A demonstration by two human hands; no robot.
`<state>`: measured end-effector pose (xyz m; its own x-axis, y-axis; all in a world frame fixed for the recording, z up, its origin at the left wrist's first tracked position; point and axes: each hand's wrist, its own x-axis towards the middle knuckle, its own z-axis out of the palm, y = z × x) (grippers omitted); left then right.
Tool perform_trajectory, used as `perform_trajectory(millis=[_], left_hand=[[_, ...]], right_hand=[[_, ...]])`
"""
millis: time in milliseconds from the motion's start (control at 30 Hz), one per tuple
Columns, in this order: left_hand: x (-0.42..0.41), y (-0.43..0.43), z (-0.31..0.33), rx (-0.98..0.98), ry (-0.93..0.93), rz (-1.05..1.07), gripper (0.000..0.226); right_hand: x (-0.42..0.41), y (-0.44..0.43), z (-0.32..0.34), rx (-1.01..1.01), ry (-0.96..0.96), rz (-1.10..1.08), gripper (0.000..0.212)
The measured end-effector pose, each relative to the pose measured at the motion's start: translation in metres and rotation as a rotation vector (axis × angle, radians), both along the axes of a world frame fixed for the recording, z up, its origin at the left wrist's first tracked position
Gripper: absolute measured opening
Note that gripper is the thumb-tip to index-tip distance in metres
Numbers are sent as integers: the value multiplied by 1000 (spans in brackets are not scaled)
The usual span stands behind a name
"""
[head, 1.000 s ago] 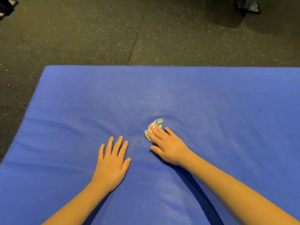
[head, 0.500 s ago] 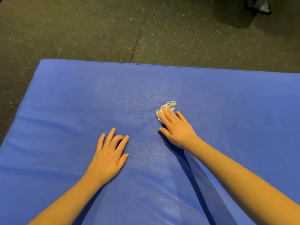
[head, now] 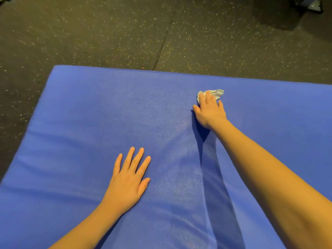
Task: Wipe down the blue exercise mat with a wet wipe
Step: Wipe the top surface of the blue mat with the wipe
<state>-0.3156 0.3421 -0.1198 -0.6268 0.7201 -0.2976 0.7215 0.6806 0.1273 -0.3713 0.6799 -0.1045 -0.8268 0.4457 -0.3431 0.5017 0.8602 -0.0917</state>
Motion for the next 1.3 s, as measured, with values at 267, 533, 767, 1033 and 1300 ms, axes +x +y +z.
perform_trajectory(millis=[267, 533, 767, 1033, 1300], left_hand=[[-2, 2, 1, -13, -29, 10, 58], [-4, 1, 3, -46, -41, -1, 58], [-7, 1, 7, -45, -30, -25, 58], [-29, -10, 13, 16, -9, -79, 54], [-37, -22, 9, -38, 12, 46, 62]], right_hand=[[-29, -16, 0, 14, 82, 264, 57], [-81, -38, 7, -143, 23, 331, 60], [-94, -22, 8, -50, -16, -51, 63], [-98, -45, 9, -49, -3, 414, 57], [-64, -100, -8, -121, 156, 481, 63]])
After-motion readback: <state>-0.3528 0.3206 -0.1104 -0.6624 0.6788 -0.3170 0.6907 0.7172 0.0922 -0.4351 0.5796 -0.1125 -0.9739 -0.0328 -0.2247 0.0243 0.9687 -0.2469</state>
